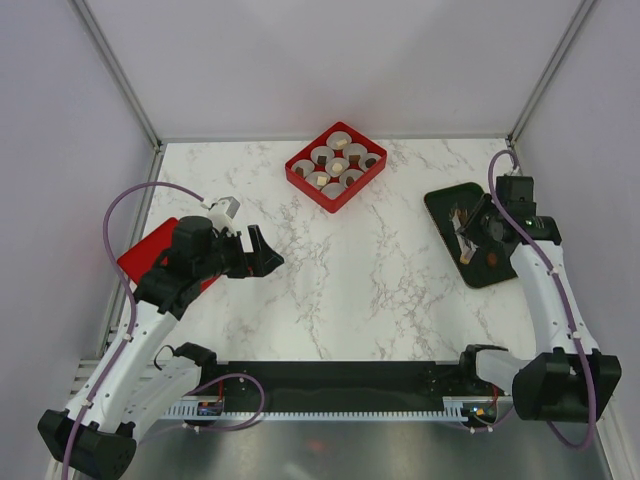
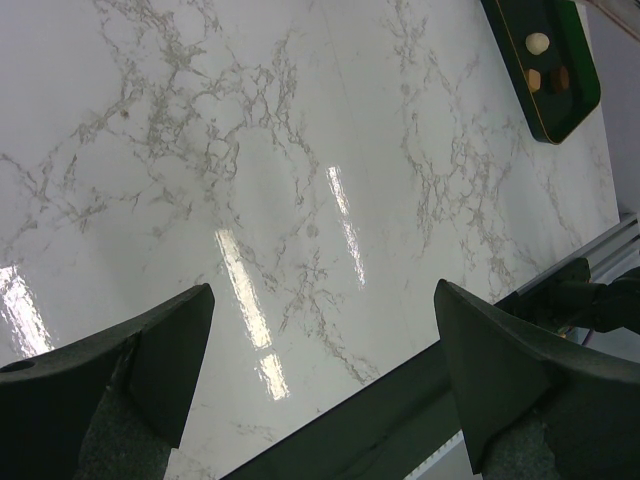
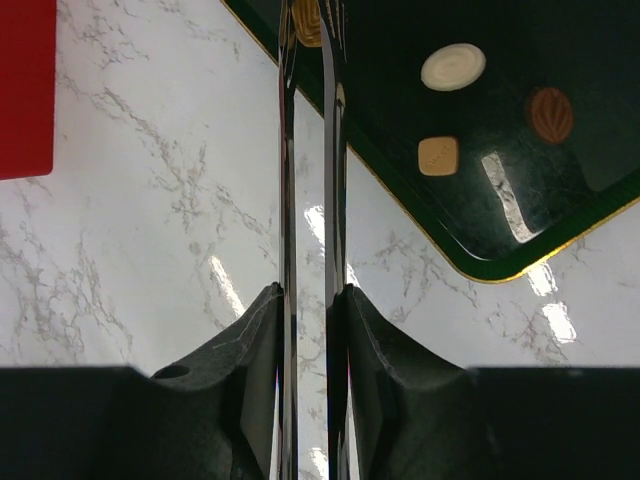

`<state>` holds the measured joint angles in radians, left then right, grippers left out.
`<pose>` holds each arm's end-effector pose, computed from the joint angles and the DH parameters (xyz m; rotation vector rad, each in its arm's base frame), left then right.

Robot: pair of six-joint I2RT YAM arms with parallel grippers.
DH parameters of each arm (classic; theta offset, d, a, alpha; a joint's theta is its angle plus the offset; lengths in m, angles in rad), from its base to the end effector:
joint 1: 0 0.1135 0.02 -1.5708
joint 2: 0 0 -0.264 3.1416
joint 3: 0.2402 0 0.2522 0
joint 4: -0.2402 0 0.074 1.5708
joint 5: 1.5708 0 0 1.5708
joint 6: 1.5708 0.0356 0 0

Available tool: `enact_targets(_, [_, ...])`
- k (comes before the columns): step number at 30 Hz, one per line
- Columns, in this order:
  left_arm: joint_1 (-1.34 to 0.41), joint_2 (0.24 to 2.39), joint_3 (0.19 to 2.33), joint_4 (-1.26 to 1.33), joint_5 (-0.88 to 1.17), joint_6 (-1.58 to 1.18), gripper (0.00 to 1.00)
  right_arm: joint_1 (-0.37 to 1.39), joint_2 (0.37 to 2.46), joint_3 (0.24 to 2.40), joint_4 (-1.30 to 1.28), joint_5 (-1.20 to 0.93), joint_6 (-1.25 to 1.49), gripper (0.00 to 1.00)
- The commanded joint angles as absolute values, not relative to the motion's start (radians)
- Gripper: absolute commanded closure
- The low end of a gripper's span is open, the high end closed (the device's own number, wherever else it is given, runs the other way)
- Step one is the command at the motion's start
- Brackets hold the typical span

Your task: Pack the chocolate

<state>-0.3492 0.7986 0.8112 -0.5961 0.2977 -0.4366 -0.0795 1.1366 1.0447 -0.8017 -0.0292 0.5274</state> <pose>0.1563 -0.0680 0.3062 0.0820 2.2265 -0.7652 0.2264 -0.0170 0.3049 0.7283 2.3685 0.2291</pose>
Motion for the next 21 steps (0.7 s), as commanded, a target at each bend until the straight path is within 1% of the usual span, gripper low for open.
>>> enact_targets(1, [-0.351,0.798,0.807,-0.568,0.314,-0.397,0.00,-0.032,1.164,1.123,-0.729,-0.019,0.569,0.65])
enact_targets(5, [-0.351,0.798,0.807,-0.568,0.311,-0.397,0.00,0.087,1.228,1.169,-0.704,0.018,0.606,0.66])
enact_targets(13, [-0.351,0.793,0.807,-0.568,0.305,-0.396,0.00,0.357,1.420,1.393,-0.624,0.071,0.683,0.66])
enact_targets(16, [-0.353,0.792,0.805,-0.568,0.302,-0.396,0.00,0.435,1.521,1.485,-0.603,0.083,0.690,0.66])
enact_targets(21, [-0.351,0.790,0.807,-0.568,0.301,-0.396,0.00,0.511,1.696,1.620,-0.580,0.069,0.681,0.66])
